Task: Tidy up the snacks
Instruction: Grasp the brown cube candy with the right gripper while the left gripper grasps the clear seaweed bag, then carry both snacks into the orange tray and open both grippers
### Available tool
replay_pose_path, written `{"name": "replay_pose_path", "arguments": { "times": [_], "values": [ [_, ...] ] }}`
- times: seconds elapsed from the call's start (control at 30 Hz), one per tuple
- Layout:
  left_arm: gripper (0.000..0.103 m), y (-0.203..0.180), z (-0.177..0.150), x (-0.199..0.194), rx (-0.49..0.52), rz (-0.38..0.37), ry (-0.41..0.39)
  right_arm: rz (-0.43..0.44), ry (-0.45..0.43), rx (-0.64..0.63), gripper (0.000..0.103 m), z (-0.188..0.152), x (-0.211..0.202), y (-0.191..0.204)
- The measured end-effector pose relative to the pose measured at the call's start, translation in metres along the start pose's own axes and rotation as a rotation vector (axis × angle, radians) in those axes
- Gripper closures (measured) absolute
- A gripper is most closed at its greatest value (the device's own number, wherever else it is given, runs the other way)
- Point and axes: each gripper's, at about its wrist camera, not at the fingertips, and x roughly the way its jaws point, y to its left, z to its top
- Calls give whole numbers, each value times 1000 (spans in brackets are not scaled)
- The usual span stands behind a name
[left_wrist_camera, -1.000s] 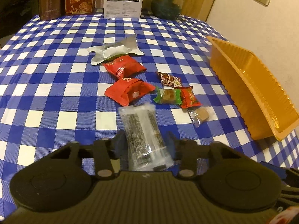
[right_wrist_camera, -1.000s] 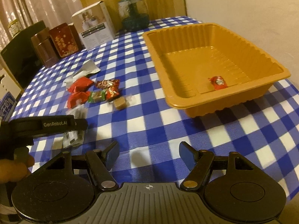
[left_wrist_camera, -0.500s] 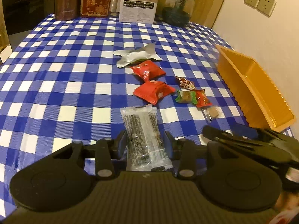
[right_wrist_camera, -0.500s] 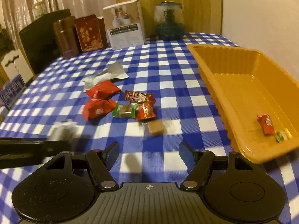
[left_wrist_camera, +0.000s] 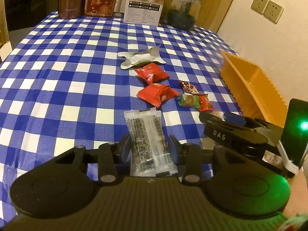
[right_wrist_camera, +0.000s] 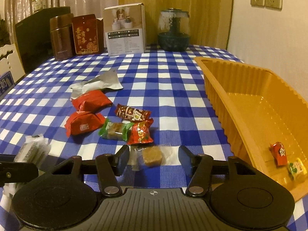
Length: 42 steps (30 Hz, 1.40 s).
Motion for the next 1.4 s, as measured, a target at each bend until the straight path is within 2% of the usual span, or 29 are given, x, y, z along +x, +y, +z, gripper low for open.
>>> {"name": "replay_pose_path", "arguments": {
  "times": [0.1,0.3,0.6,1.4],
  "values": [
    [65,0,0,-1,-3,-1,1,9,-6,-24,59,0,-1,3],
    [65,-2,-2,-4,3,-4,3,5,-4,-54,67,-2,-7,12],
    [65,-7,-6,-15,11,-11,1,28,0,-37,68,-8,-29,15],
    [65,-39,-23,-79,78,-19,-25,-9,-46,27,68,-19,-148,1]
  ]
}}
